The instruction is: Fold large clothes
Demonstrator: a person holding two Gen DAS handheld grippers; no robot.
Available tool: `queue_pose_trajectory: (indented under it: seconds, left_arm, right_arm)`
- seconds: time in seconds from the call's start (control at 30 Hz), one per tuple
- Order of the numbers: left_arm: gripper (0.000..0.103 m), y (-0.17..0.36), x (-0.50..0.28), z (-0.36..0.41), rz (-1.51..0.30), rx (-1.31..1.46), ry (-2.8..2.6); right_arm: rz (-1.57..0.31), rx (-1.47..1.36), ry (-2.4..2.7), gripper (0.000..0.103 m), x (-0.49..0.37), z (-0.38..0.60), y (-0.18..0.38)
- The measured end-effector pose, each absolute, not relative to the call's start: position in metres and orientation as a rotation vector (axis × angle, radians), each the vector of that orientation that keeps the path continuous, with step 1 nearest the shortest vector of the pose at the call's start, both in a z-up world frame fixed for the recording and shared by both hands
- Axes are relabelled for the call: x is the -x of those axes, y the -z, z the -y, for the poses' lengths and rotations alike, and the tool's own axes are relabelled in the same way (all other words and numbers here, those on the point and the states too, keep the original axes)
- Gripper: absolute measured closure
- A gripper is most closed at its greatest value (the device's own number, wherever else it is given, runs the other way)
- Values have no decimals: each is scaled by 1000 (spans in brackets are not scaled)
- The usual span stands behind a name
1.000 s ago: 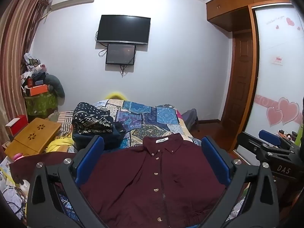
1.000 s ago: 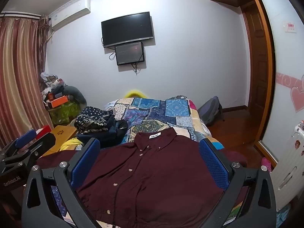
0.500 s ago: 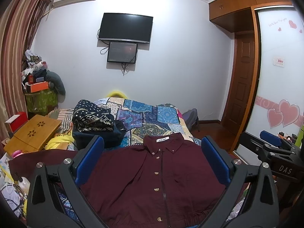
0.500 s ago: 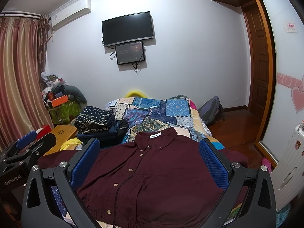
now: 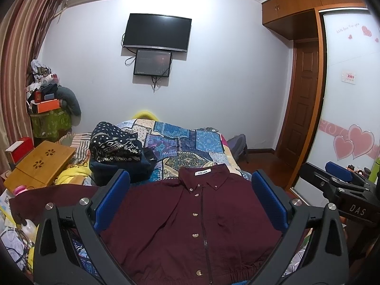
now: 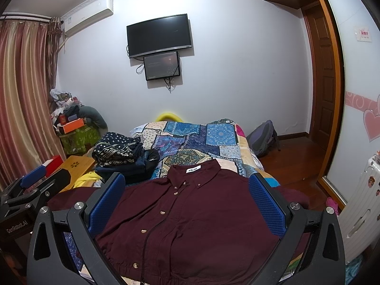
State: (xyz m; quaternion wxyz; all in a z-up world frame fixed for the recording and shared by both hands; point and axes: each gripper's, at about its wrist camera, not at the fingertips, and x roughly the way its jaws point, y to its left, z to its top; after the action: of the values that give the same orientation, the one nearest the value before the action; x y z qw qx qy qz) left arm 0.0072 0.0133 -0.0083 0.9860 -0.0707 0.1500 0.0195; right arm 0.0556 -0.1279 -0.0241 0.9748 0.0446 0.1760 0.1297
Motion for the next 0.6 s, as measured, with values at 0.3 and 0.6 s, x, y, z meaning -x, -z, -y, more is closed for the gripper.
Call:
queue_pose_trajectory:
  seconds: [0.3, 0.6]
  left_arm:
    - [0, 10, -7, -14, -301, 143, -43]
    - [0, 11, -8, -14, -307, 148, -41]
  right_arm:
    - [-357, -85, -263, 0, -57, 129, 22]
    - [-357, -85, -262, 0, -57, 128, 21]
